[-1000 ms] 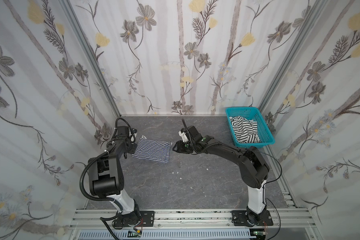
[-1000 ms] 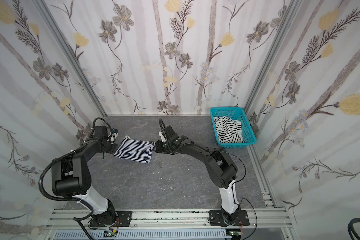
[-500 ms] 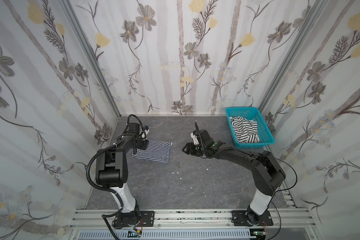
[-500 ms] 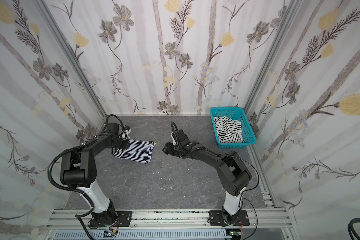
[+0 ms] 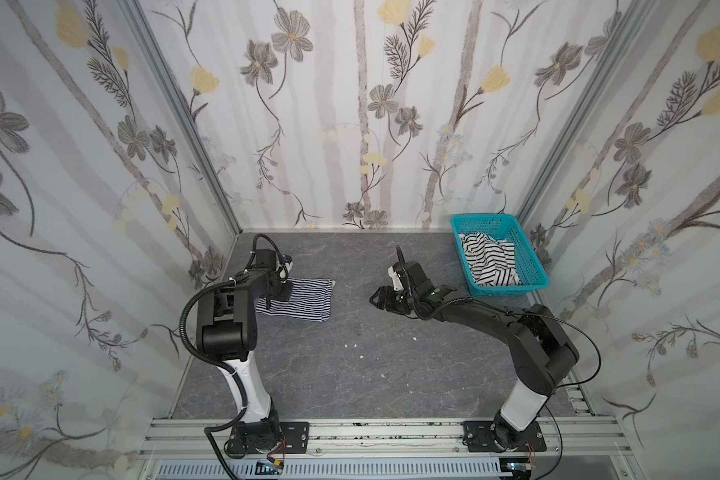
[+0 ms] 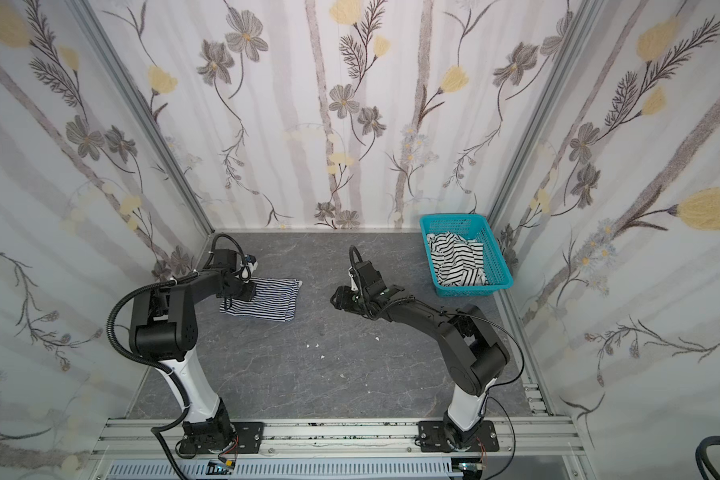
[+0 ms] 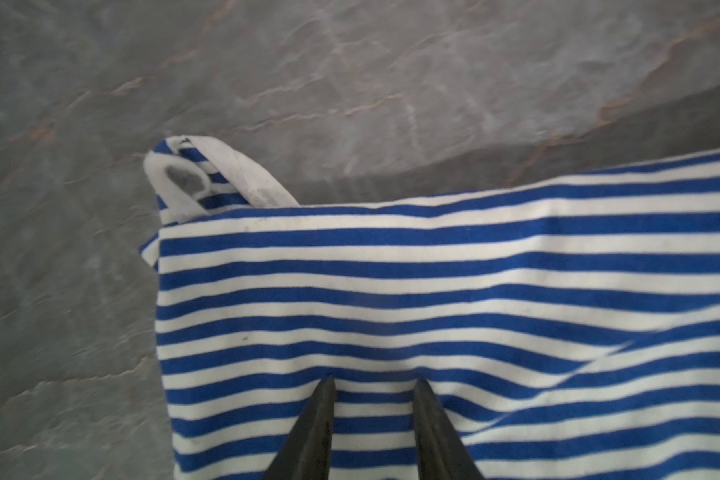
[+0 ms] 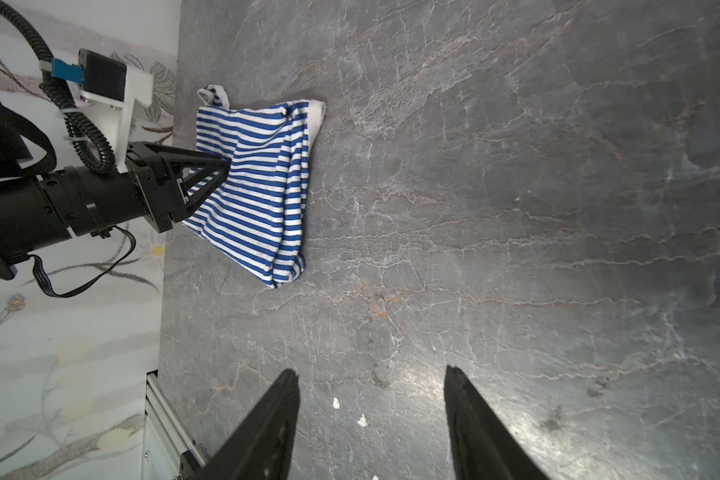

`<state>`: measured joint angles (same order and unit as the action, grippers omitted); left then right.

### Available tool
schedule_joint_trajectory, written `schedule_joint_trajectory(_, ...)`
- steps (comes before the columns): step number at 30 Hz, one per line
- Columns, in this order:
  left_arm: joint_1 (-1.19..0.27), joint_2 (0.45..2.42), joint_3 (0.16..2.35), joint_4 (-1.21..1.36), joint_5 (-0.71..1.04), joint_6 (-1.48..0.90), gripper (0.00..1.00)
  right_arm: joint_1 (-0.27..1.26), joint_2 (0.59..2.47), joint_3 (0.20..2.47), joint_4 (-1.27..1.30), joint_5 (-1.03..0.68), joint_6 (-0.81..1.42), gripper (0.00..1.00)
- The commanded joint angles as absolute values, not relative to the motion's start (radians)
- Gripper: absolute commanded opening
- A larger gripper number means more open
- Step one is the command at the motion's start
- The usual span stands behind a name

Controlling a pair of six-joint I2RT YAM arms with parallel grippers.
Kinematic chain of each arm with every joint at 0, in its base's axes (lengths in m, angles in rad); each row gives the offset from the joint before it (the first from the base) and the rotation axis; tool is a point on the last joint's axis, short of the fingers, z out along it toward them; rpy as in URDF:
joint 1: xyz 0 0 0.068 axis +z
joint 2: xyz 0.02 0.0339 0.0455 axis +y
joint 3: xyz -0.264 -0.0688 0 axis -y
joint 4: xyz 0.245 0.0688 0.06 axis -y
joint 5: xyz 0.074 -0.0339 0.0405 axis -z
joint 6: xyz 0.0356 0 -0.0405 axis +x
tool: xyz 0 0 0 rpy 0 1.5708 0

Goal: Fold and stack the tank tops

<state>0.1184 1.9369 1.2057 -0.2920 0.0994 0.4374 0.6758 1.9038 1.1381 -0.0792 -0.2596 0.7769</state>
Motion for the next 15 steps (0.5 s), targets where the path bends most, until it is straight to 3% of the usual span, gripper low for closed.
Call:
schedule_joint_trajectory(1,0.175,1.941,1.190,-0.342,0.008,0.503,0.35,0.674,1.891,1.138,-0.029,-0.255,0.786,0.57)
schedule_joint_trajectory(15,0.361,1.973,1.178,-0.348,0.020,0.710,0.33,0.660,1.881,1.122,-0.013,-0.270,0.804,0.57)
